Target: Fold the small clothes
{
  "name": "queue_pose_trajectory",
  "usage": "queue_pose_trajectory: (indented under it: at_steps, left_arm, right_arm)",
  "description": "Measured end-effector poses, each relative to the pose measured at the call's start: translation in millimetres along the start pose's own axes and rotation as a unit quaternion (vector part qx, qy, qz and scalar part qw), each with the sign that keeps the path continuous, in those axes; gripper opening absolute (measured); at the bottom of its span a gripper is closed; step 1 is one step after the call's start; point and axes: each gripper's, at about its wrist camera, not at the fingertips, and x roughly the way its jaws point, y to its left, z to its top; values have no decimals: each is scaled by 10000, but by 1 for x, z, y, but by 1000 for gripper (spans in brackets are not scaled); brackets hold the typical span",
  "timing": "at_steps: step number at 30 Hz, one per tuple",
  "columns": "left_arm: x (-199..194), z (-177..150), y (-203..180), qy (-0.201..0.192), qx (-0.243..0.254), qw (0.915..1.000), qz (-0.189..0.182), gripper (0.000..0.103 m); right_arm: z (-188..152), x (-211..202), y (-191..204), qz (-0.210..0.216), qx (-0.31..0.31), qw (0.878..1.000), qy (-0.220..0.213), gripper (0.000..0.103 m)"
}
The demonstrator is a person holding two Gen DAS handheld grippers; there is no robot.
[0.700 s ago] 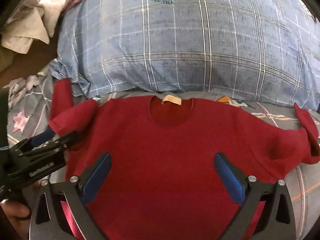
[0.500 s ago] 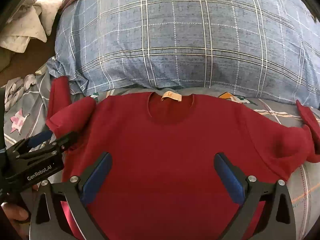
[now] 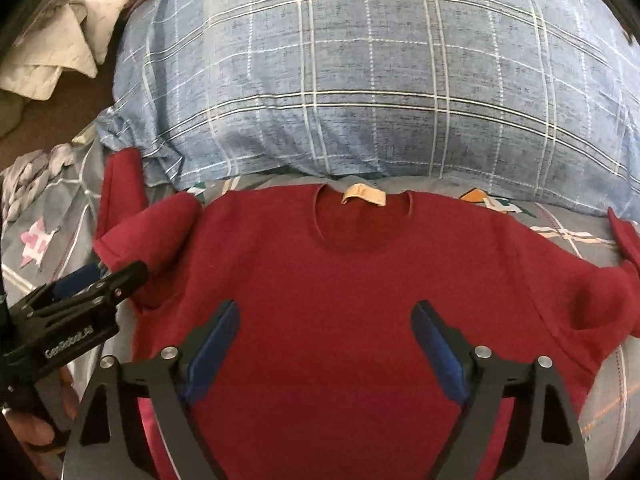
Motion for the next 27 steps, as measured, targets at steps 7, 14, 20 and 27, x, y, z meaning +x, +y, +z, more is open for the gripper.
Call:
queue_pose_trajectory:
  at_steps: [7,14,20,27]
  left_arm:
    - [-2,0,-2,-43,46,9999,-96,85]
    - [-1,-3,-7,-10,147,9997,-191,85]
    - [1,-5,-13,-22,298,9994,-154,85]
    - [2,-7,-21,-66,463,9988,-123,85]
  right_arm:
    - [2,5,-9,-98,142,9998,91,90]
    - [-5,10,-20,-434,131,9983,353,90]
    - [-3,7,-22,-485,113,9980,386,90]
    - [-6,7,-30,-541,235,9974,413,90]
